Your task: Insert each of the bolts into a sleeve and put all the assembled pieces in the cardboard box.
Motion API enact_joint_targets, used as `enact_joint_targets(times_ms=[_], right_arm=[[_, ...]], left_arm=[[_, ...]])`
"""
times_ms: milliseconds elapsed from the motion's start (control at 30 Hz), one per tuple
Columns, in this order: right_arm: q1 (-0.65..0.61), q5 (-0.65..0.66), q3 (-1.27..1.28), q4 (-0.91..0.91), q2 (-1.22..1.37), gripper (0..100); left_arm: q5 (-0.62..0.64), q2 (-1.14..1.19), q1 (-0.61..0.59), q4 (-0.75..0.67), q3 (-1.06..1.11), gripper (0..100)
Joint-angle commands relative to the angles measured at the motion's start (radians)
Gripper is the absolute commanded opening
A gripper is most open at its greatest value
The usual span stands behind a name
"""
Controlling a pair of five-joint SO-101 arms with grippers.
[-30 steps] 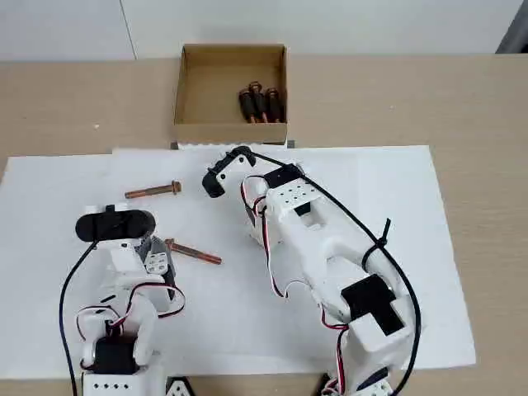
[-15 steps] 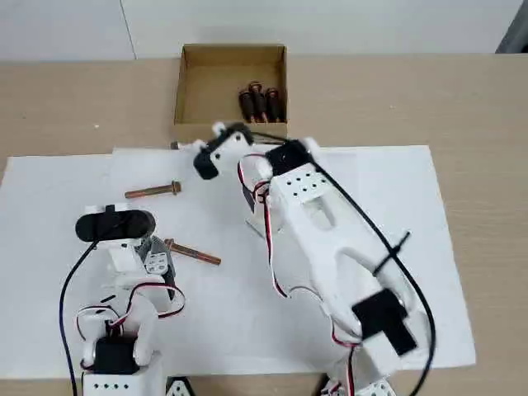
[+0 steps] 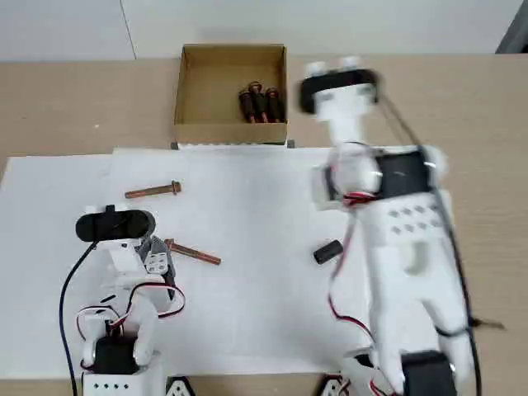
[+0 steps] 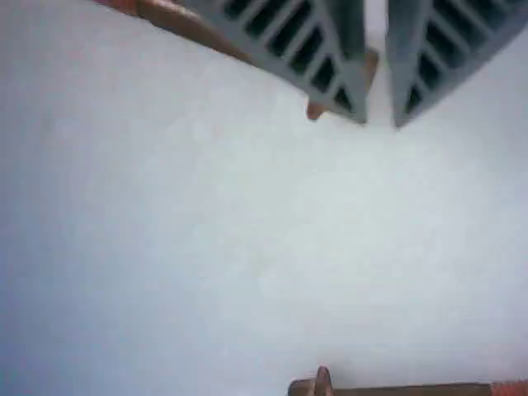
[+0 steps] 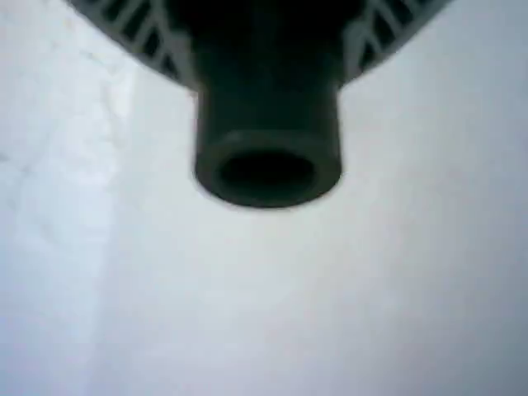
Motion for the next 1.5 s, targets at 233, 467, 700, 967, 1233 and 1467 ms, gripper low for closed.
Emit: enact_joint_targets(times_ms=[233,467,700,967,1233,1467], right_arm=[[0.199,-0.049,0.393,-0.013,-0.438,0.2],[0.225,-0.051,0.684,-0.136,-0.719,0.2],[0.222,-0.051,0.904,-0.255,-0.938,0.2],[0.223,-0.051,0.977,-0.291,-1.009,0.2],[0.225,-0.051,0.977,-0.291,-1.009,0.2],[0.225,-0.051,0.977,-0.291,-1.009,0.2]], left_arm=[[-0.083,-0.008,-0.008,0.018,-0.185,1],[-0.098,-0.006,-0.006,0.195,-0.386,1],[-0.204,0.011,-0.006,0.238,-0.512,1],[-0.269,0.437,-0.008,0.238,-0.791,1],[-0.273,0.939,-0.006,0.33,-1.138,1],[-0.339,1.304,-0.009,0.417,-1.299,1]])
